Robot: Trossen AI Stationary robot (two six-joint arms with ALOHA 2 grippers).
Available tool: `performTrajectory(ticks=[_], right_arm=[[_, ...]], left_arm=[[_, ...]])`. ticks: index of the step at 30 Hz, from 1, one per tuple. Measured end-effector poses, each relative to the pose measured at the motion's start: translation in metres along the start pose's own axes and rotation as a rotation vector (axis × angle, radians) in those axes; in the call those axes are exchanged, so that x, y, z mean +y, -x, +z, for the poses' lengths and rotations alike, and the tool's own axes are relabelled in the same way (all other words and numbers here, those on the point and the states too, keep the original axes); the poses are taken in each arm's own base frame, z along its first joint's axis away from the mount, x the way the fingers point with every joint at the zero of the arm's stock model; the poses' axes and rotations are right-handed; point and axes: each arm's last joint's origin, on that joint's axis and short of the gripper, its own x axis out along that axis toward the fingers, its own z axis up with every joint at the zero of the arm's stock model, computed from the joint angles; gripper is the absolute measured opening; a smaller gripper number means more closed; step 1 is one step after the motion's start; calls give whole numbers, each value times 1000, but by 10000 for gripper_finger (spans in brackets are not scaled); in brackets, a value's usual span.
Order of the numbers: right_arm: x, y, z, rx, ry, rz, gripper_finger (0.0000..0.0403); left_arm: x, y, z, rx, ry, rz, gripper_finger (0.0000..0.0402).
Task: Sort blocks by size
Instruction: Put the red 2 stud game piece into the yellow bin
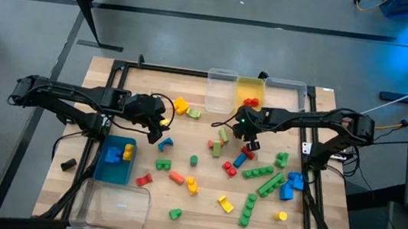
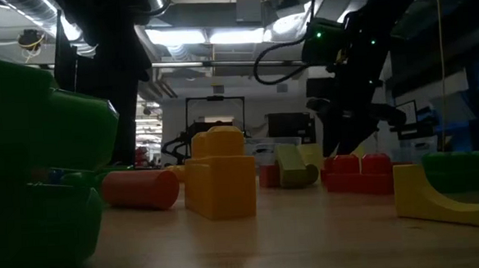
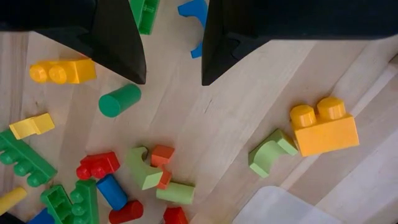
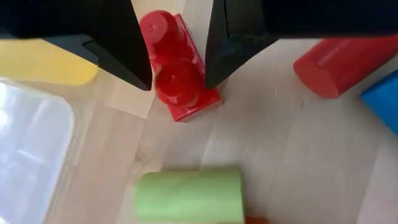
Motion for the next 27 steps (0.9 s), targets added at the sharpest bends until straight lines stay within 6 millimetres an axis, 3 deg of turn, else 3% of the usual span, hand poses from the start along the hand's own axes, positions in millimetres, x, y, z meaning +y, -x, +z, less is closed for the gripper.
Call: performTrajectory(ticks=[9, 15, 27], right_arm=[[0, -14, 3, -11, -1, 33, 149], [-2, -11, 7, -31, -4, 57, 110], [-10, 4, 22, -59, -5, 131, 129]], left_arm=[[0, 0, 0, -1, 2, -1, 139], [0, 0, 0, -1, -4, 0, 139], [0, 0, 0, -1, -6, 0, 139]])
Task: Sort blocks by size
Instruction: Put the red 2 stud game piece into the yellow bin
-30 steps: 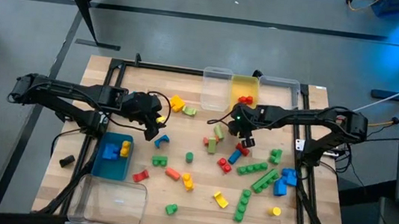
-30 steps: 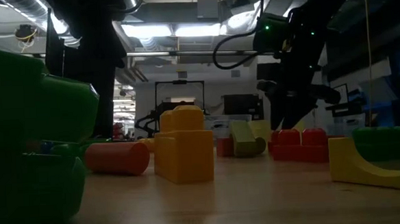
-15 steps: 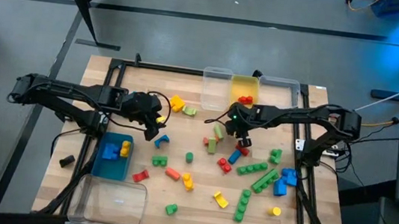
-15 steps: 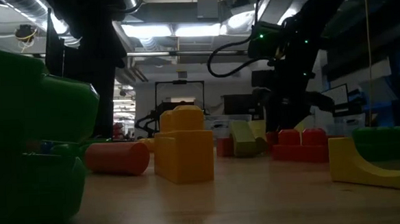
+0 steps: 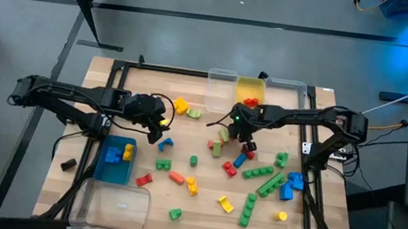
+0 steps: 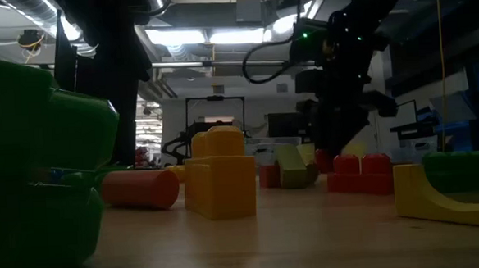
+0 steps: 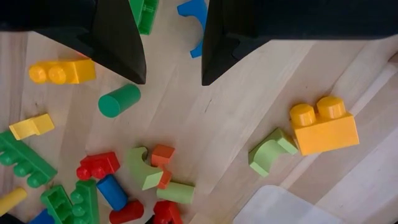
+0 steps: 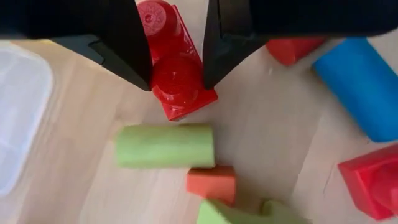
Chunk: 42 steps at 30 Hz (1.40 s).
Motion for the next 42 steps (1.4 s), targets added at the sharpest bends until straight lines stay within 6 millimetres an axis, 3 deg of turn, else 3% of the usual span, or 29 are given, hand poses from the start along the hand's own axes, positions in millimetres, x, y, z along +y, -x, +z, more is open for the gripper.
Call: performTrajectory(ticks=[15, 21, 30, 36, 42], right_arm=[[-28, 67, 33, 238, 84, -252, 126], [-46, 74, 20, 358, 55, -357, 127], [-78, 79, -12, 307, -97, -276, 128], [-88, 81, -22, 288, -154, -271, 129], [-89, 82, -22, 273, -202, -286, 132]], left_arm=[[0, 0, 0, -1, -9, 0, 139], [0, 0, 0, -2, -8, -1, 139], [-7, -5, 9, -83, -17, -44, 139], [-22, -29, 12, -108, -168, -84, 139], [-35, -61, 3, -22, -223, -102, 139]])
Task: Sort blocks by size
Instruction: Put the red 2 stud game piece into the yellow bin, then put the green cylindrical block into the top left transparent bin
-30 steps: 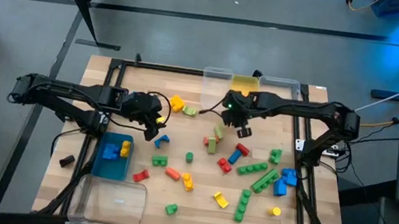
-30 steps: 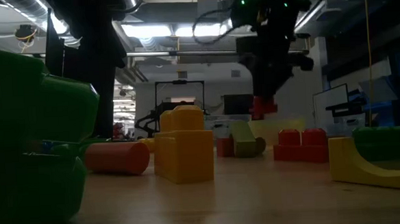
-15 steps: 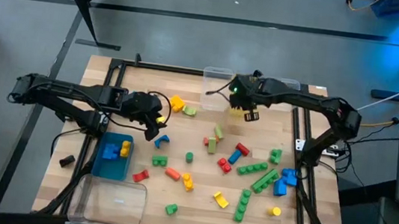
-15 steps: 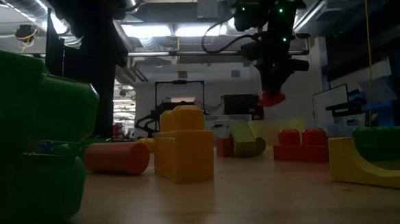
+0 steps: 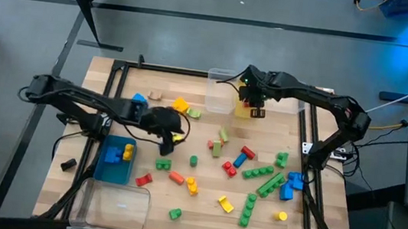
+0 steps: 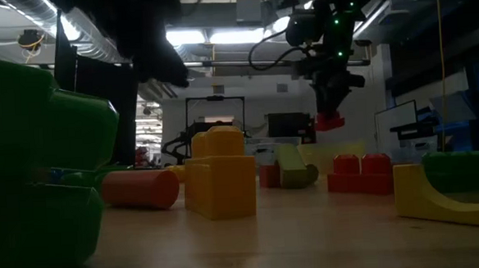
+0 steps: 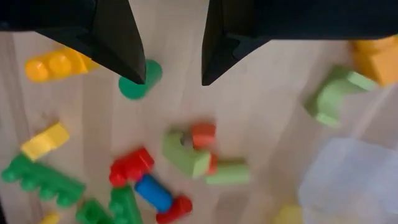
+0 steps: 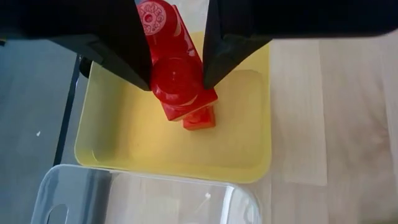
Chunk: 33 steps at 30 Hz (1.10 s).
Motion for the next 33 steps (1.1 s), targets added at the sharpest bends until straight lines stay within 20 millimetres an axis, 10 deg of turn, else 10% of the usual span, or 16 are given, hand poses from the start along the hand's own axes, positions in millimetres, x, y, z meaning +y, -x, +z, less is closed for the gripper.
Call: performTrajectory(ticks=[14, 33], right_arm=[[-3, 0, 3, -18, -65, -53, 258], [-3, 0, 3, -25, -65, -39, 266]], left_arm=[[-20, -56, -22, 160, -88, -205, 139], [-14, -83, -29, 174, -117, -168, 150]])
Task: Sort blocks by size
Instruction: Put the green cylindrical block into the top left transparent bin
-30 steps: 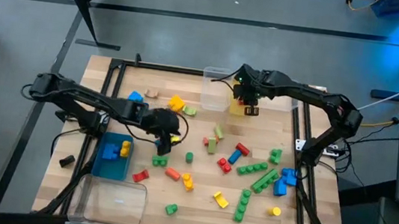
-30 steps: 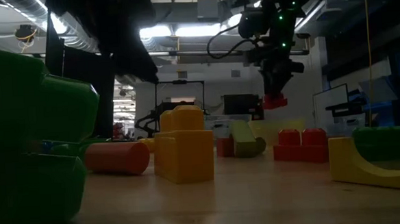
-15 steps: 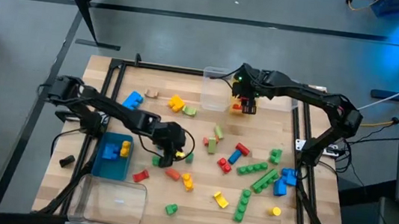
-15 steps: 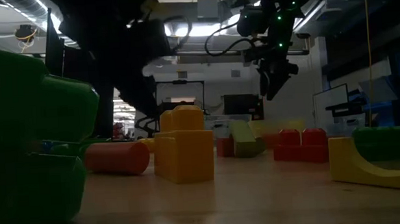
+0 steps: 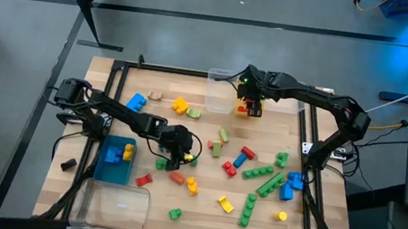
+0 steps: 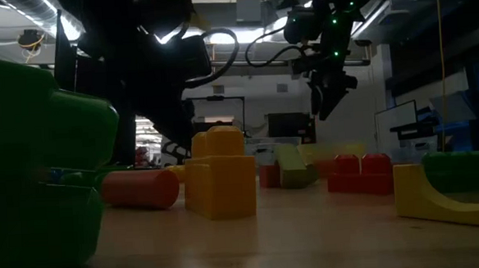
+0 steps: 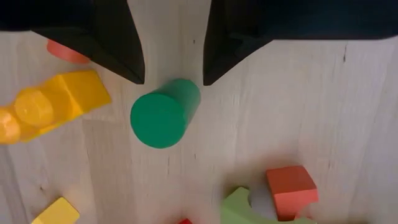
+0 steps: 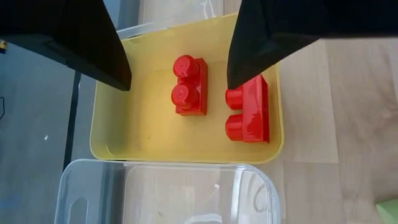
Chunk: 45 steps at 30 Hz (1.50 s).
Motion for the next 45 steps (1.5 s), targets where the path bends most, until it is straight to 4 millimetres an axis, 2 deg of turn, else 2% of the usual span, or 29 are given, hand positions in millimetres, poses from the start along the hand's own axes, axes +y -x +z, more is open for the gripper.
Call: performTrajectory(ticks=[6, 10, 21, 29, 33, 39, 42, 45], right_arm=[[0, 0, 0, 0, 0, 0, 266], [0, 0, 0, 2, 0, -1, 266], [0, 0, -1, 16, 1, -21, 266], [0, 0, -1, 27, 3, -26, 266], [-1, 5, -3, 19, -2, -39, 266], [-8, 17, -11, 2, -34, -59, 266], [-12, 23, -17, 1, -71, -62, 266], [-18, 27, -24, 1, -133, -66, 266]], left_arm=[[0, -4, -1, -2, -19, -2, 210], [0, -8, 1, -22, -38, -5, 233], [-2, -24, 5, -102, -90, -24, 239], [0, -39, 0, -94, -95, -22, 239], [0, -38, 1, -103, -95, -19, 213], [1, -38, 3, -122, -49, -20, 122], [6, -35, 12, -141, 61, -18, 121], [13, -28, 29, -199, 119, -22, 121]])
